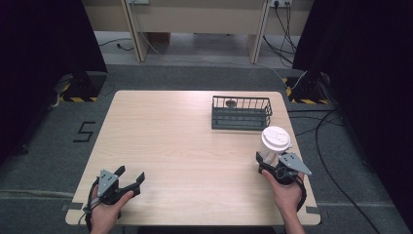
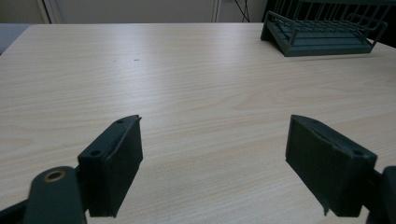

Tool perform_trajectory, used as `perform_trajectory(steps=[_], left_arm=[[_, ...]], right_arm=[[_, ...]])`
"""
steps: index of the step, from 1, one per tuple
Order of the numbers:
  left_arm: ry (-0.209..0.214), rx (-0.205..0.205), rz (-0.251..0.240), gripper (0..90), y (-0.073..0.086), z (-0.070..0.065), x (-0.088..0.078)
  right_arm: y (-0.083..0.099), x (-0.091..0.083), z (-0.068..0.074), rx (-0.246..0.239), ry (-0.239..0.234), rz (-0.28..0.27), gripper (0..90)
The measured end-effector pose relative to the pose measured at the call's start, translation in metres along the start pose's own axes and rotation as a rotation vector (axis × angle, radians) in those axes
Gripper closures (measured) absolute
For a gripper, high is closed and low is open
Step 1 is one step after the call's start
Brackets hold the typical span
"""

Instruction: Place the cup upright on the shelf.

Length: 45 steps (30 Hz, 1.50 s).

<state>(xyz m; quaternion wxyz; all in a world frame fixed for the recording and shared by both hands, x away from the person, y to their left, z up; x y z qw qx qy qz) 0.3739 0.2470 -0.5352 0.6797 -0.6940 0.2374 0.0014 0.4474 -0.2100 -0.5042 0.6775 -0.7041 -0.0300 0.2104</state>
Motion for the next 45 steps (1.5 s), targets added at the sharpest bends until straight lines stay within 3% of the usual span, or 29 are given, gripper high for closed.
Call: perform_trajectory(steps=[45], left_arm=[[0.006, -0.005, -0.003, 18.4, 0.0, 0.0, 0.0]], right_arm=[[-0.057, 0.053, -0.003, -0.008, -0.003, -0.012, 18.6]])
Point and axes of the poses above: each handheld gripper's, and its own axes: x roughly forward along the jaws, y roughly out of its underside, z roughly to its left, the point moved 9 cm from there along x, roughly forward along the jaws, and after that the axes turned 2 degrees about x, right-handed, at the moved point
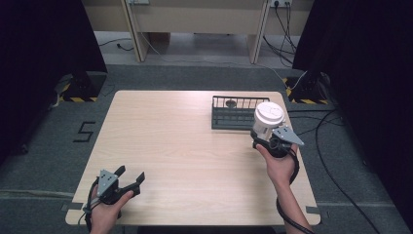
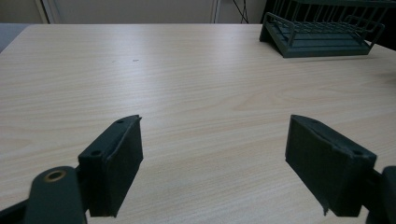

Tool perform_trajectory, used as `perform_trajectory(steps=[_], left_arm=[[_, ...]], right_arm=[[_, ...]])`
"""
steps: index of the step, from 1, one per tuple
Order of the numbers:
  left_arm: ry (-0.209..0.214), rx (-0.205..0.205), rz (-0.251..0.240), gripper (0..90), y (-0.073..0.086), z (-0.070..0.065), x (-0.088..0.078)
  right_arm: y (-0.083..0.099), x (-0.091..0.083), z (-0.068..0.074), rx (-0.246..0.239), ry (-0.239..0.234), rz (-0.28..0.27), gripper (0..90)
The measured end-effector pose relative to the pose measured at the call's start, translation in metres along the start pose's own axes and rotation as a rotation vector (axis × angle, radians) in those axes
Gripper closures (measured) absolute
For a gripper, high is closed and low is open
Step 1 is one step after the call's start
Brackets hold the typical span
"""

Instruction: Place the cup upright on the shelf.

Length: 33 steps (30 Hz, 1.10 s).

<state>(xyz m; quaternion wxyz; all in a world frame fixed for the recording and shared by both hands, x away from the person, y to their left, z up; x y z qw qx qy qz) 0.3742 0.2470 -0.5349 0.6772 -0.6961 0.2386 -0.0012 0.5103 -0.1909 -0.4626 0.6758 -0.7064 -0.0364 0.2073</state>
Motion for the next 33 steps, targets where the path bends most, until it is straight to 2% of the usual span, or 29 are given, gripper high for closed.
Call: perform_trajectory(steps=[9, 33], left_arm=[[0.0, -0.002, -0.001, 18.4, 0.0, 0.0, 0.0], [0.001, -0.003, -0.003, 18.4, 0.0, 0.0, 0.0]], right_arm=[[-0.014, 0.012, 0.001, 0.003, -0.001, -0.008, 18.6], [-0.046, 0.031, -0.003, 0.002, 0.013, -0.027, 18.6]])
Point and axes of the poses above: each handheld gripper's, and its own axes: x roughly forward along the jaws, y roughly out of its underside, z roughly to its left, the point moved 9 cm from there along x, roughly forward along the jaws, and after that the axes turned 2 degrees about x, right-handed, at the moved point
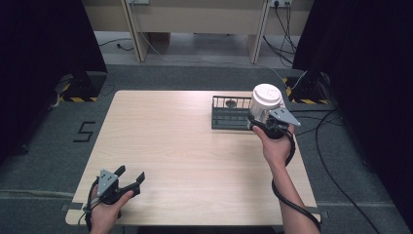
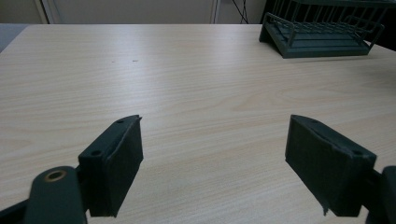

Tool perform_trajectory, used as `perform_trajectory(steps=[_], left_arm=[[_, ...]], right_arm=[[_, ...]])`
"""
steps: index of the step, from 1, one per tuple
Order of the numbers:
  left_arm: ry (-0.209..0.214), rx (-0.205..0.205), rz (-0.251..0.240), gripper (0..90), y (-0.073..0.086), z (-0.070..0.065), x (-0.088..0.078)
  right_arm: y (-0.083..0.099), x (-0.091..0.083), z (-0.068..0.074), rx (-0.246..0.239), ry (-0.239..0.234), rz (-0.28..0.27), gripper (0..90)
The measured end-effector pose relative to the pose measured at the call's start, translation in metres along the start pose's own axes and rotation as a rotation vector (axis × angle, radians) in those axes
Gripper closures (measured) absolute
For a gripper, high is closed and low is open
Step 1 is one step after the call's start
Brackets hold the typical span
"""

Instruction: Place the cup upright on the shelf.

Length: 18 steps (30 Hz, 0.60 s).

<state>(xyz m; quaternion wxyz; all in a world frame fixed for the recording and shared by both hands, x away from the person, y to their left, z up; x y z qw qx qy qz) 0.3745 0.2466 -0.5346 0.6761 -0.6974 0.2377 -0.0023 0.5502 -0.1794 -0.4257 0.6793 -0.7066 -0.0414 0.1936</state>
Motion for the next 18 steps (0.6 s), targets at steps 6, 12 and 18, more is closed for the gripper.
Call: perform_trajectory(steps=[6, 12, 18], left_arm=[[0.001, -0.001, 0.0, 18.4, 0.0, 0.0, 0.0], [0.001, -0.001, -0.001, 18.4, 0.0, 0.0, 0.0], [0.001, -0.002, -0.001, 18.5, 0.0, 0.0, 0.0]], right_arm=[[-0.007, 0.007, 0.0, 0.0, 0.001, -0.002, 18.6], [-0.012, 0.012, -0.001, 0.005, 0.006, -0.003, 18.6], [-0.02, 0.019, -0.002, 0.002, 0.011, -0.003, 18.6]])
Point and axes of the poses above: each handheld gripper's, and its own axes: x roughly forward along the jaws, y roughly out of its underside, z roughly to its left, the point moved 9 cm from there along x, roughly forward along the jaws, and after that the axes turned 2 degrees about x, right-handed, at the moved point
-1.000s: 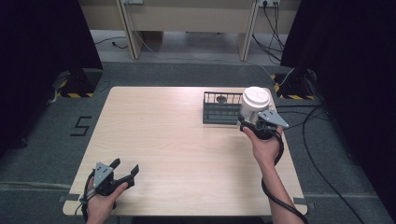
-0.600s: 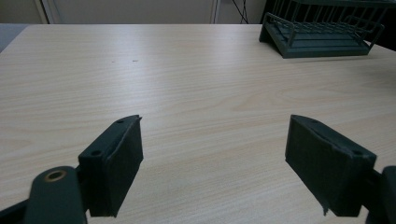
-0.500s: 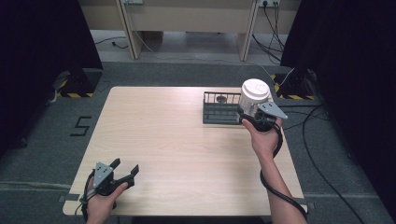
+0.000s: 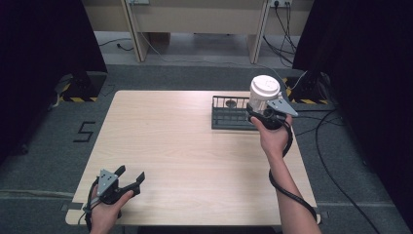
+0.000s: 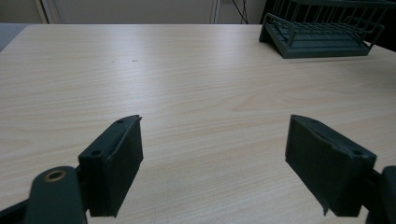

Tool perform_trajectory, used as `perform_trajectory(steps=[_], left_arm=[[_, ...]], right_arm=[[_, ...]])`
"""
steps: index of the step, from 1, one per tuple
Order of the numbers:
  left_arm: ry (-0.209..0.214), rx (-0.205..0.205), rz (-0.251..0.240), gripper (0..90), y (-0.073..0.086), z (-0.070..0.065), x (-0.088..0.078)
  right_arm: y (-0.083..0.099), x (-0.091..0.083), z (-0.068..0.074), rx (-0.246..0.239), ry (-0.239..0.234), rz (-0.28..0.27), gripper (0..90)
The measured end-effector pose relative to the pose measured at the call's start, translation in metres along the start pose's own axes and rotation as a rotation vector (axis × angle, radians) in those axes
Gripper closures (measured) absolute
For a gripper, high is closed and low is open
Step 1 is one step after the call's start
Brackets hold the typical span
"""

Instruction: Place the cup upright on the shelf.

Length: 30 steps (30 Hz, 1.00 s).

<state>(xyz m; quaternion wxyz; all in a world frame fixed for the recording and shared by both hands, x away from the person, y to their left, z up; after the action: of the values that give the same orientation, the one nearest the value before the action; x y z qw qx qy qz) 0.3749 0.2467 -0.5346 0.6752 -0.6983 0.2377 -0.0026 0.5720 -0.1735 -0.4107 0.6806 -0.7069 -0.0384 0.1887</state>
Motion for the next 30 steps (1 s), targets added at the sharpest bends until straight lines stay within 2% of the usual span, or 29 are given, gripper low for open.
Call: perform_trajectory(steps=[30], left_arm=[[0.002, -0.004, 0.003, 18.5, 0.0, 0.001, 0.0]], right_arm=[[-0.02, 0.043, 0.001, 0.028, 0.014, 0.02, 18.6]])
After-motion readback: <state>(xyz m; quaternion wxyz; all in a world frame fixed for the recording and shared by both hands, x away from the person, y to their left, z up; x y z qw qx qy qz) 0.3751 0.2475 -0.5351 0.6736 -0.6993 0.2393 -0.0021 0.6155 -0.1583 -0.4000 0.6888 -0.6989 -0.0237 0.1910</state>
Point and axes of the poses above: each handheld gripper's, and its own axes: x roughly forward along the jaws, y roughly out of its underside, z roughly to its left, the point moved 9 cm from there along x, roughly forward along the jaws, and after that the axes turned 2 degrees about x, right-handed, at the moved point
